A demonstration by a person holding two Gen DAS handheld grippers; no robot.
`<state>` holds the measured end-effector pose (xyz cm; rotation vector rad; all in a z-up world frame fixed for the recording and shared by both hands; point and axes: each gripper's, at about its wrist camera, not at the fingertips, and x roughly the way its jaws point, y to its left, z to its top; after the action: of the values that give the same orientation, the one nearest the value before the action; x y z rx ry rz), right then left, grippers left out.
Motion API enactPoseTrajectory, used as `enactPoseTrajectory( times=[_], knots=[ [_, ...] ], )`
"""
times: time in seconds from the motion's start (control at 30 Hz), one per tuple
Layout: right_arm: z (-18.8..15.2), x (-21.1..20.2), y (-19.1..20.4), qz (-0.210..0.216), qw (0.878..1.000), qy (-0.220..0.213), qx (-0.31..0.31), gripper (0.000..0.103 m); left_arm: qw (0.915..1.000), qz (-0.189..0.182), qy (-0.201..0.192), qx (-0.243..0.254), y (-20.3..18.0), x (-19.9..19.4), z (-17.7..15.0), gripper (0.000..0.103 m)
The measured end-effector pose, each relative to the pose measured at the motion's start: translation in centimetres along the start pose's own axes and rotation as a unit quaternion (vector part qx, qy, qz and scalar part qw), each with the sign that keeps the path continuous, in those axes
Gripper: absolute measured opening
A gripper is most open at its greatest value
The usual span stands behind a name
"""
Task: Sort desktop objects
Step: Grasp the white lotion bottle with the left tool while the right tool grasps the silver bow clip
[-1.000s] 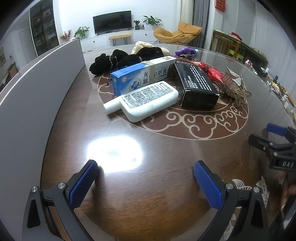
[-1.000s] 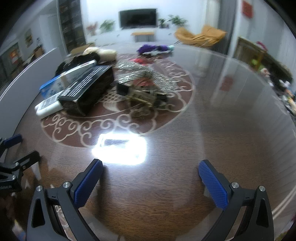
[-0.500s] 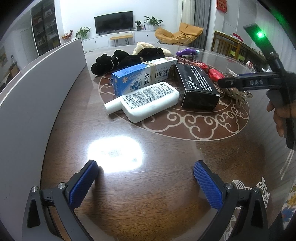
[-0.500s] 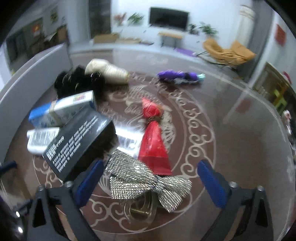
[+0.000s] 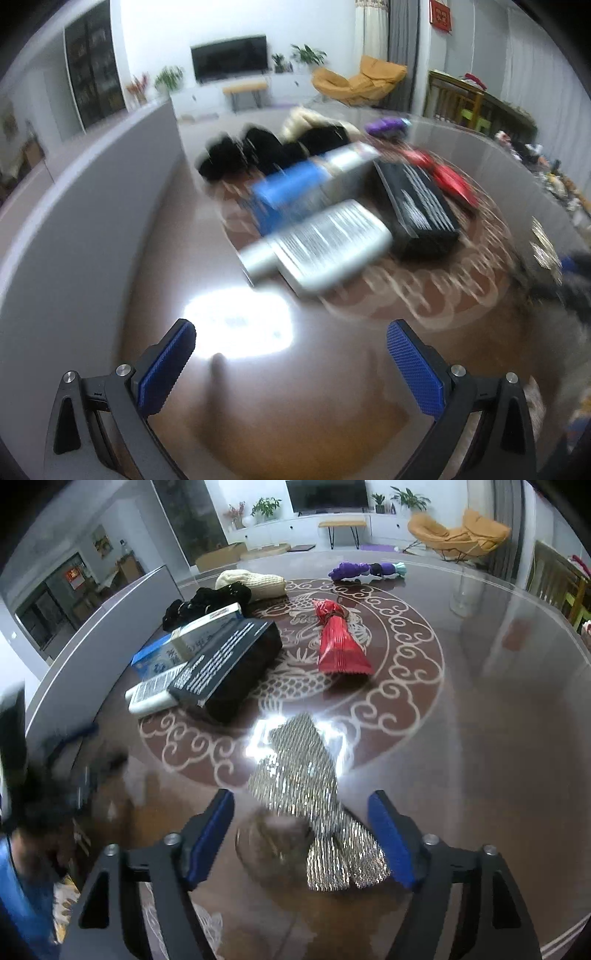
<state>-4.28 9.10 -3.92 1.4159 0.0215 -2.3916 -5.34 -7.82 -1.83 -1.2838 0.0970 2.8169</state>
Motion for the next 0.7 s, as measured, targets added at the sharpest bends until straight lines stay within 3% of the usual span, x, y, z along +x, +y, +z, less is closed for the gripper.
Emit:
enactPoseTrajectory(
  times=[0.17,0.23,0.3,0.33,0.37,0.47,0.5,0.53,0.6,0.7],
  knots=[
    [-1.3,-0.6,0.4,0.008,1.0,-0.001,-0.006,0.08,0.9989,-0.034,0.021,0.022,0.3,3.2,2.9,0.103],
    [-1.5,-1.1,0.3,0.012,1.0,-0.003,-0.005,0.08,0.9971,-0.044,0.048,0.041,-0.2,4.9,3.2,0.103],
    [-1.5,-1.5,0.1,0.013,1.0,-0.002,-0.008,0.08,0.9939,-0.084,0.048,0.053,-0.4,4.8,3.2,0.103],
    [-1.5,-1.7,-0.1,0.013,1.0,-0.001,-0.01,0.08,0.9923,-0.095,0.045,0.064,-0.7,4.6,3.1,0.096],
    [-1.5,-1.9,-0.3,0.009,1.0,-0.001,-0.014,0.08,0.9927,-0.087,0.037,0.075,-0.9,4.3,2.9,0.076],
    [-1.1,-1.9,-1.3,-0.002,1.0,0.004,-0.027,0.087,0.993,-0.095,0.024,0.066,-0.9,3.3,2.6,0.05],
    [-1.0,-1.8,-1.5,0.0,0.999,0.008,-0.031,0.087,0.9935,-0.092,0.023,0.063,-0.9,3.0,2.4,0.027],
    [-0.9,-1.7,-1.6,0.003,0.999,0.012,-0.035,0.087,0.9931,-0.101,0.027,0.055,-0.9,2.8,2.1,0.015],
    [-0.7,-1.7,-1.4,0.009,0.999,0.015,-0.048,0.087,0.9919,-0.117,0.034,0.037,-0.9,2.5,1.7,0.015],
    [-0.5,-1.5,-0.5,0.004,0.997,0.019,-0.08,0.087,0.9928,-0.107,0.035,0.041,-1.5,1.8,0.7,0.017]
  ],
)
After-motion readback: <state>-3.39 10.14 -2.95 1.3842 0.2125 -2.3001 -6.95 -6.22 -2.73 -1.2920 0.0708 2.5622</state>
